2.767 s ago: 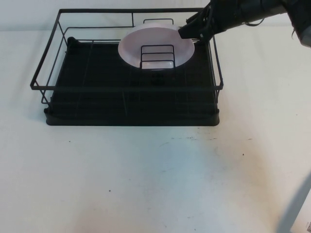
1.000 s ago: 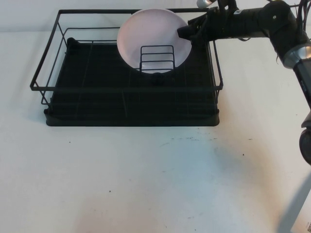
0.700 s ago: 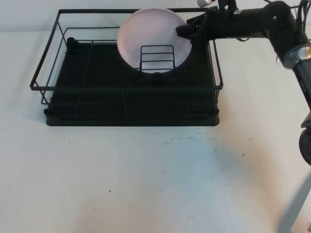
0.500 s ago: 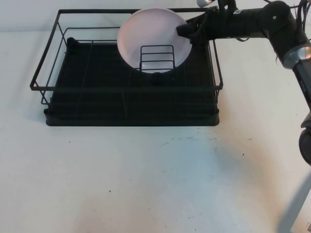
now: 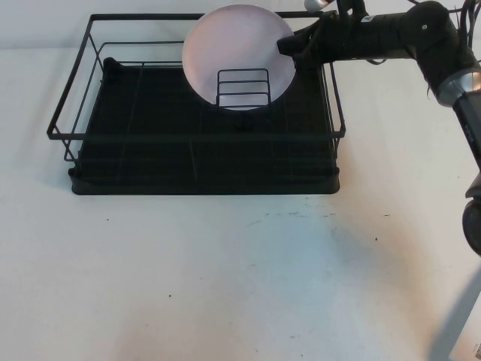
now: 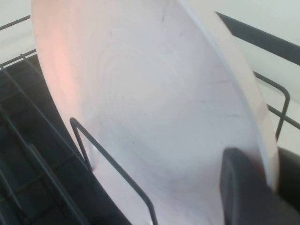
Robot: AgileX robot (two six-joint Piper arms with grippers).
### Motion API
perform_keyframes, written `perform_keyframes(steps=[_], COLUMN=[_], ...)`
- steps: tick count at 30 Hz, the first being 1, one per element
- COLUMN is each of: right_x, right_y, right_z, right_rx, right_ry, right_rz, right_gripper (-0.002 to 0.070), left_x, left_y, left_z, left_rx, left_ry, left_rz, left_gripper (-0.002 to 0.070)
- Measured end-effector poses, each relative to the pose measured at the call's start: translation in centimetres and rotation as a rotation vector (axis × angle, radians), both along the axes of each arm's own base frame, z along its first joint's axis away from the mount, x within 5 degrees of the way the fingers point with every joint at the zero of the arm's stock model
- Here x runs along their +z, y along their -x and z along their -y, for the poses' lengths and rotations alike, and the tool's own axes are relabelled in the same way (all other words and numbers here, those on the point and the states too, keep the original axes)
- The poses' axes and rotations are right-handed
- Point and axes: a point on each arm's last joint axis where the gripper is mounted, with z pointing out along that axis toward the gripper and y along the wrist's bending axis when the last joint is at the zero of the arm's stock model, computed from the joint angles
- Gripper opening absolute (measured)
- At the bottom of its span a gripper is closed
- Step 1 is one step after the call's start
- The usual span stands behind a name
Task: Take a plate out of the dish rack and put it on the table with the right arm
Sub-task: Grasp the plate from the shelf, then place the plate from the table
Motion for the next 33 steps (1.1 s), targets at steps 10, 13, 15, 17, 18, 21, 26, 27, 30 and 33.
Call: perform_keyframes(steps=[10, 13, 15, 17, 18, 21, 26, 27, 30, 33], right_x=[4.6, 6.8, 8.4, 9.7, 10.5, 12.9, 17.7, 18.7, 21.4, 24.1], right_y=[1.1, 1.7, 2.4, 3.0, 3.5, 4.6, 7.3, 8.0, 10.1, 12.3], right_z=[1.0, 1.8, 2.3, 3.0, 3.4, 4.9, 6.9, 7.2, 7.6, 8.0], right_rx=[0.002, -0.004, -0.005, -0.008, -0.012, -0.025, -0.089, -0.105, -0.131, -0.164], right_ry=[-0.008, -0.021, -0.027, -0.014, -0.013, -0.01, -0.002, 0.002, 0.005, -0.024], right_rz=[0.045, 0.049, 0.034, 0.014, 0.002, -0.016, -0.018, -0.019, -0.028, -0.026], right_gripper=[0.0055, 0.0055, 0.005, 0.005, 0.005, 0.0049, 0.0049, 0.0049, 0.0049, 0.0049], left_x=[0.0, 0.0, 0.0, 0.0, 0.0, 0.0, 0.0, 0.0, 0.0, 0.0], left_y=[0.0, 0.0, 0.0, 0.0, 0.0, 0.0, 0.0, 0.0, 0.0, 0.0], left_z=[0.0, 0.0, 0.0, 0.0, 0.0, 0.0, 0.0, 0.0, 0.0, 0.0], left_rx=[0.0, 0.0, 0.0, 0.0, 0.0, 0.0, 0.0, 0.0, 0.0, 0.0], left_ry=[0.0, 0.0, 0.0, 0.0, 0.0, 0.0, 0.0, 0.0, 0.0, 0.0], left_rz=[0.0, 0.0, 0.0, 0.0, 0.0, 0.0, 0.0, 0.0, 0.0, 0.0], left_gripper=[-0.0004, -0.0004, -0.0004, -0.0004, -0.0004, -0.0004, -0.0004, -0.0004, -0.0004, -0.0004])
